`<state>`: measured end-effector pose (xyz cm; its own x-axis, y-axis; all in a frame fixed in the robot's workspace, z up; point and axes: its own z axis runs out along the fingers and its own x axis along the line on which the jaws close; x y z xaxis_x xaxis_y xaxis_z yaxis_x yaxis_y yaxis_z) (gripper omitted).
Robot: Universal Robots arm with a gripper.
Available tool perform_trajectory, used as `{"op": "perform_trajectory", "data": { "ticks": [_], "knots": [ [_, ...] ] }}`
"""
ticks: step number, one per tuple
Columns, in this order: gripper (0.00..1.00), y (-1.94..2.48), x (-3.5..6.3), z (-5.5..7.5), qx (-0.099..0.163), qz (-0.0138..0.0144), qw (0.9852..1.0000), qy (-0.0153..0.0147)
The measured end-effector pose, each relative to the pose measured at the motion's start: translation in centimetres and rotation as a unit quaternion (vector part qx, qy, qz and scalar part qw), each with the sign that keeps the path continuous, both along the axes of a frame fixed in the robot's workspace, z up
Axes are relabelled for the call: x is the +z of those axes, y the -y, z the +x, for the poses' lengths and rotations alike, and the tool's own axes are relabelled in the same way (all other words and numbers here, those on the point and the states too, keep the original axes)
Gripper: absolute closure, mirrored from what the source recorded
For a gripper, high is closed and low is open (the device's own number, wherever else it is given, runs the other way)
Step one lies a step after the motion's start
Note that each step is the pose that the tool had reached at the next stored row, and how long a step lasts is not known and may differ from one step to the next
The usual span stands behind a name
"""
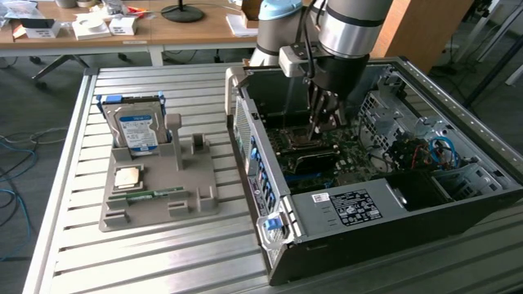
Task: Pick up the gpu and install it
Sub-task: 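Press down on the gpu until it lock into place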
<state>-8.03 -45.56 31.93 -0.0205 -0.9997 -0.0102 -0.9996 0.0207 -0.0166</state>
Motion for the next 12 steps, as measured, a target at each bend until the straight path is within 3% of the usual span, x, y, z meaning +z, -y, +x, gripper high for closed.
{"op": "perform_trajectory", "data": {
  "ticks": [12],
  "knots": [
    [0.89, 0.00, -1.59, 0.0, 0.000, 0.0000, 1.0000, -0.0003]
  ]
}}
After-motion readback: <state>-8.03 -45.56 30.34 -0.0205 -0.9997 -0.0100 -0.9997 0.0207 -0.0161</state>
